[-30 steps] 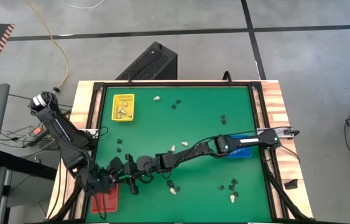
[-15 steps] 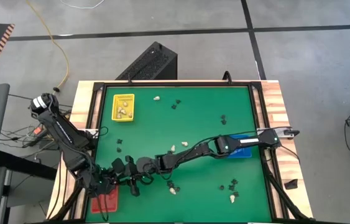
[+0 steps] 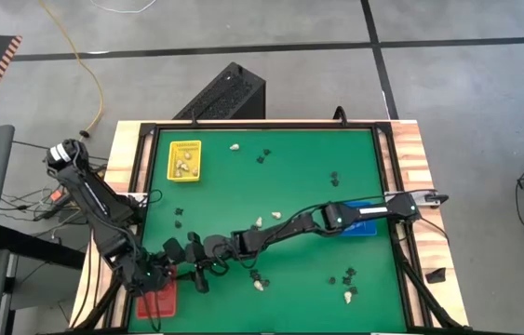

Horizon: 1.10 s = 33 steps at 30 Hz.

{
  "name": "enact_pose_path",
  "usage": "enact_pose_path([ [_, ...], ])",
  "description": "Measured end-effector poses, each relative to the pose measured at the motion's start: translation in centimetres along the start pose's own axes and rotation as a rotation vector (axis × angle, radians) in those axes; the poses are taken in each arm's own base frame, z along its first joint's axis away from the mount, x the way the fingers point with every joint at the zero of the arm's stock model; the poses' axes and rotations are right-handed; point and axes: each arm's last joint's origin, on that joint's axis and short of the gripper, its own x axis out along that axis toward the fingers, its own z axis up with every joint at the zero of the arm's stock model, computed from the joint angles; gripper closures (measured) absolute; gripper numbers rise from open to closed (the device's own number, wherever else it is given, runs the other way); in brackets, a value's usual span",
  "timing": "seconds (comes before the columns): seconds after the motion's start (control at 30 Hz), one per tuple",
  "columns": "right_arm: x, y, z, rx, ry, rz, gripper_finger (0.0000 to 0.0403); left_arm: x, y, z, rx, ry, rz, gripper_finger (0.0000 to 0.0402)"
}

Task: Sort Halloween decoration
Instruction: Put the black skull toy into the red bin, then put the white skull toy into the yellow bin

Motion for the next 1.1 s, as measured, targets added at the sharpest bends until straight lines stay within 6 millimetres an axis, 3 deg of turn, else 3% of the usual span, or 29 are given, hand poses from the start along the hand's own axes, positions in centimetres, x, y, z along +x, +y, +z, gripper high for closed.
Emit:
enact_pose_path([
  [0.13, -0.3, -0.5, 1.2, -0.019, 0.011, 0.013, 0.0133, 0.1, -0.5, -0.1, -0.069, 0.016, -0.074, 0.0352],
  [0.27, -0.4, -1.2, 1.0, -0.016, 0.035, 0.039, 0.0132, 0.3, -0.7, -0.2, -0.191, 0.023, -0.024, 0.0341],
  [0.47, -1.0, -1.4, 1.9, -0.01, 0.147, 0.015, 0.0132, 0.3, -0.6, -0.1, -0.281, 0.018, -0.003, 0.0279],
  [0.63, -2.7, -0.9, 4.4, -0.064, 0.319, -0.006, 0.0132, 0.2, -0.7, -0.1, -0.313, 0.039, -0.064, 0.023],
  [0.77, -5.5, 0.4, 6.9, -0.111, 0.541, -0.008, 0.0132, -1.5, -0.2, 0.9, -0.308, 0.064, -0.066, 0.0214],
  [0.9, -9.5, 1.4, 8.5, -0.12, 0.846, -0.006, 0.0132, -4.1, 1.2, 2.6, -0.239, -0.035, 0.112, 0.0213],
  [1.0, -12.2, 1.6, 8.1, -0.094, 1.073, -0.029, 0.0132, -5.0, 2.3, 2.9, -0.149, -0.136, 0.302, 0.0212],
  [1.1, -14.8, 1.5, 7.5, -0.115, 1.247, -0.143, 0.0132, -4.7, 4.1, 2.1, -0.128, -0.208, 0.387, 0.0216],
])
